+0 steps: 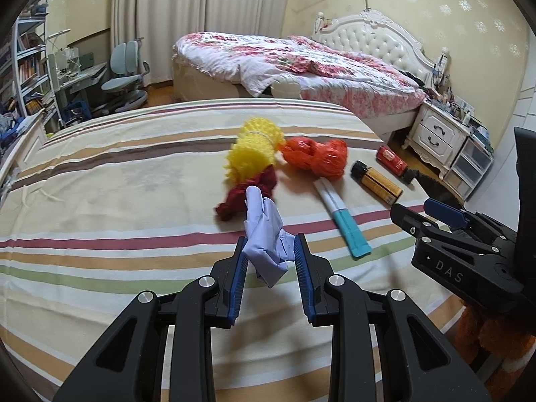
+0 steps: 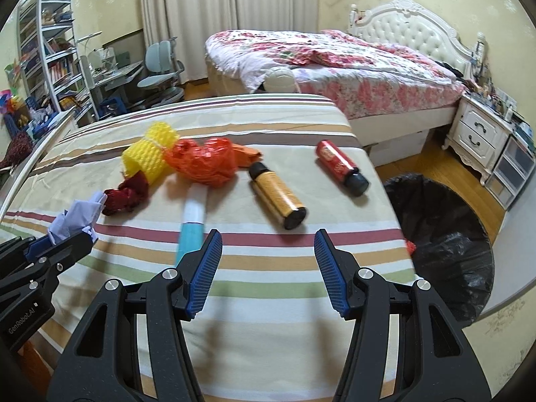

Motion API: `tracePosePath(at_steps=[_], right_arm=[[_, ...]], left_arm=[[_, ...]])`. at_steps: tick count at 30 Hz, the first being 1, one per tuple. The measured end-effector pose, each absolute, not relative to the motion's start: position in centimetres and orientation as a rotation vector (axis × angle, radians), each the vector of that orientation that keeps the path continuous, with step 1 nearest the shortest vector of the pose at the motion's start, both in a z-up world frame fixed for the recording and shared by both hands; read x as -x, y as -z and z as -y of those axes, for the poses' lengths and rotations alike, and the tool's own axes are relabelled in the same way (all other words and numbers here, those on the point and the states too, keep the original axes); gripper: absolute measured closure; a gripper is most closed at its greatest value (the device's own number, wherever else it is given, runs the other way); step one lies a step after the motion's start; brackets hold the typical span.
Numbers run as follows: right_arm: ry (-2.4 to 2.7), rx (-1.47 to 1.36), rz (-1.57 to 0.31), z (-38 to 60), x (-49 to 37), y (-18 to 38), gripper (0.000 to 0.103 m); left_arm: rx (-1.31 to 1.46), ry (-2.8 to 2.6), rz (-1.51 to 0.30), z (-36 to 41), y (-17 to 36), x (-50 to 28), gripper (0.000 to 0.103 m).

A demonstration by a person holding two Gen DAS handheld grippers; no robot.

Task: Collect trash
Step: 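Grasp the lavender cloth with the left tool, then grasp the blue-white tube with the right tool while the left tool holds the cloth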

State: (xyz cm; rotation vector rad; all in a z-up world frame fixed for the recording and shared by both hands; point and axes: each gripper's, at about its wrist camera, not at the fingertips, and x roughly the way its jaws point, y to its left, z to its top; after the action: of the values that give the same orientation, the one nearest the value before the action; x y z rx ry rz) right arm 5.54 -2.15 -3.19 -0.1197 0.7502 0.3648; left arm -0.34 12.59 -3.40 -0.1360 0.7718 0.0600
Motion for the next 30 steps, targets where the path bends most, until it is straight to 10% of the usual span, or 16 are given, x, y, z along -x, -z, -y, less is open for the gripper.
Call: tracePosePath(at_steps=[30], right_arm=[[-0.468,0.232,-0.831,-4.4,-4.7,4.8,0.084]], left_arm=[[0.221,-0.146,-0.777,-18.4,4.5,1.3,0.074]])
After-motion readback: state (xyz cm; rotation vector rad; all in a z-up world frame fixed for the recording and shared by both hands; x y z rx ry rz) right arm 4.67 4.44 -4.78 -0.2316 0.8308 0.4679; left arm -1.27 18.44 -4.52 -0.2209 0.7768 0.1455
